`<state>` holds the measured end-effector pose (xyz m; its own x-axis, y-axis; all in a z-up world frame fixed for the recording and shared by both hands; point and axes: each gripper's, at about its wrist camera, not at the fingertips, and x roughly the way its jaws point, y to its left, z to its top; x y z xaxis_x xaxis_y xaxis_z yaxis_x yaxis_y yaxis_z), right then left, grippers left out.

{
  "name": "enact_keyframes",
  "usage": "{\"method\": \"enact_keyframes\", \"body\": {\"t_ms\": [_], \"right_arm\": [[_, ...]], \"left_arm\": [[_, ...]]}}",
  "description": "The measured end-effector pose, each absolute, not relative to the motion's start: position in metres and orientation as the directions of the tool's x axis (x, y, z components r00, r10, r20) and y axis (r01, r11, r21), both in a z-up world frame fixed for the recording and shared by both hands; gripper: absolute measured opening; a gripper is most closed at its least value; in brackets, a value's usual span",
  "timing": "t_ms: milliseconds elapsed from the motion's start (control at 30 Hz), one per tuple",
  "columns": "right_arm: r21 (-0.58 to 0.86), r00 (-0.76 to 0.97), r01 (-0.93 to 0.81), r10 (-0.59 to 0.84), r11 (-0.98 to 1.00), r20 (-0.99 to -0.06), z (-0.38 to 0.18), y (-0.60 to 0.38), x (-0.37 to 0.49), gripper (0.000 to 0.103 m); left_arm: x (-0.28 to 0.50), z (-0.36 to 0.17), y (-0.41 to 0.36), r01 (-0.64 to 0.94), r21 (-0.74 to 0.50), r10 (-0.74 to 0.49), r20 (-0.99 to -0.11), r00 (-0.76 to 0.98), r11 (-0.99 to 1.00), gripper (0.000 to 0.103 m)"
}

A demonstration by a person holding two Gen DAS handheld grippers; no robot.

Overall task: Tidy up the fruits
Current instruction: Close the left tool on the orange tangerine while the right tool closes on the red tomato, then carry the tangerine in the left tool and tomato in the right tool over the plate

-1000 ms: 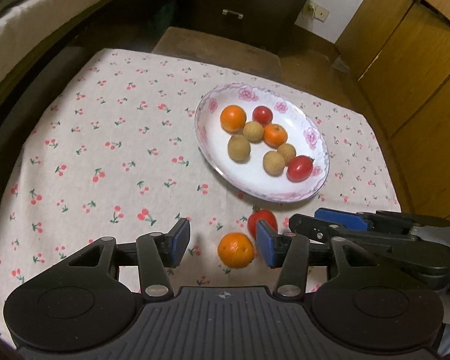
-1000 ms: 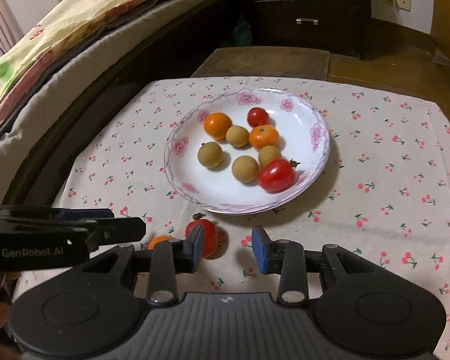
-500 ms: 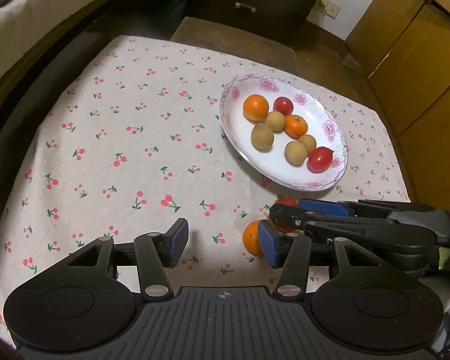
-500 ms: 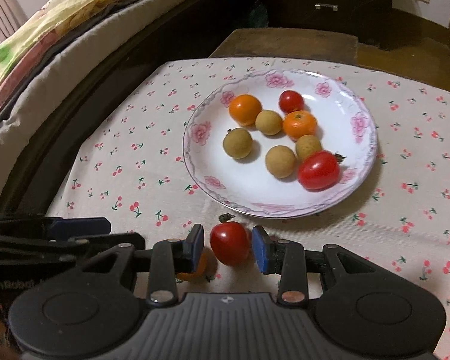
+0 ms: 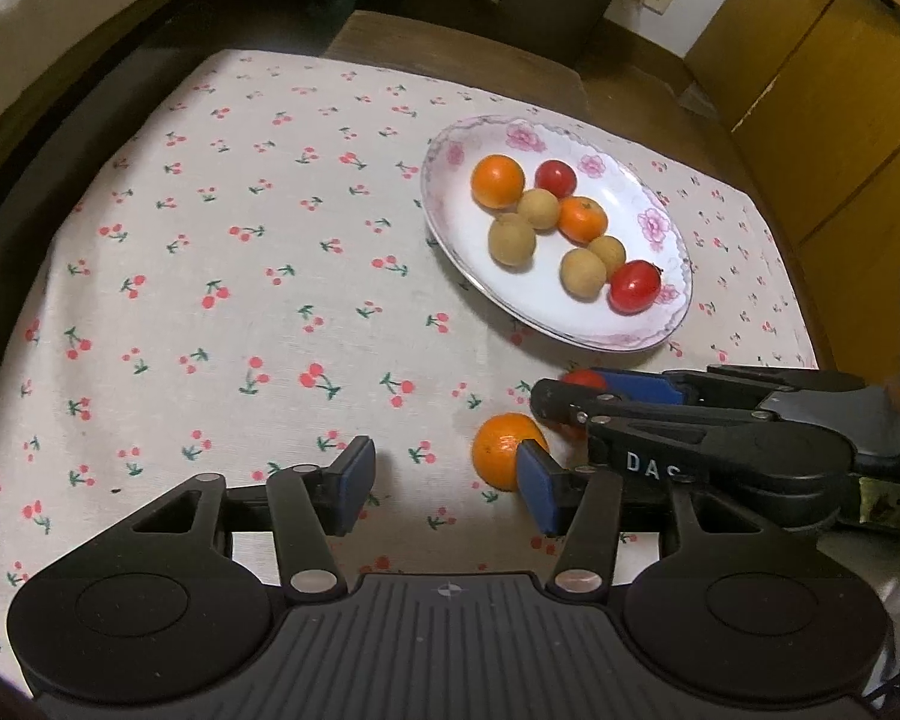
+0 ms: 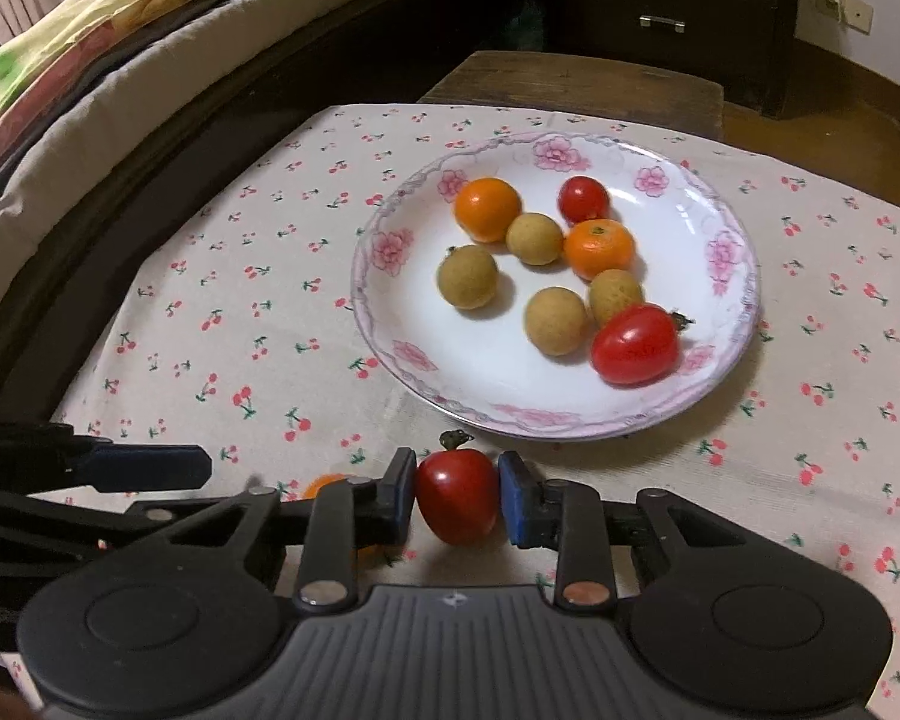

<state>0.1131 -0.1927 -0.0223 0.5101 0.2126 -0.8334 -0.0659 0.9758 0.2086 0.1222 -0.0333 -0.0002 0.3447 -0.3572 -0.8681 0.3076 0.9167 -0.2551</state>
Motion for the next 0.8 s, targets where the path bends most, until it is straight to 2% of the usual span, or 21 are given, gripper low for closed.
{"method": "enact_keyframes", "body": {"t_ms": [500, 800], "right_arm": [[0.188, 0.506, -0.002, 0.163, 0.982, -0.847, -0.013, -0.227, 0.085, 0.031], [0.183, 0.503, 0.030, 0.144, 0.983, -0.853, -0.013, -0.242, 0.075, 0.031]], "left_arm": [[0.124, -0.012, -0.070, 0.328, -0.206, -0.320, -0.883, 0.344, 0.922, 0.061], [0.122, -0.023, -0.088, 0.355, -0.093, -0.231, -0.900, 0.370, 0.930, 0.056]]}}
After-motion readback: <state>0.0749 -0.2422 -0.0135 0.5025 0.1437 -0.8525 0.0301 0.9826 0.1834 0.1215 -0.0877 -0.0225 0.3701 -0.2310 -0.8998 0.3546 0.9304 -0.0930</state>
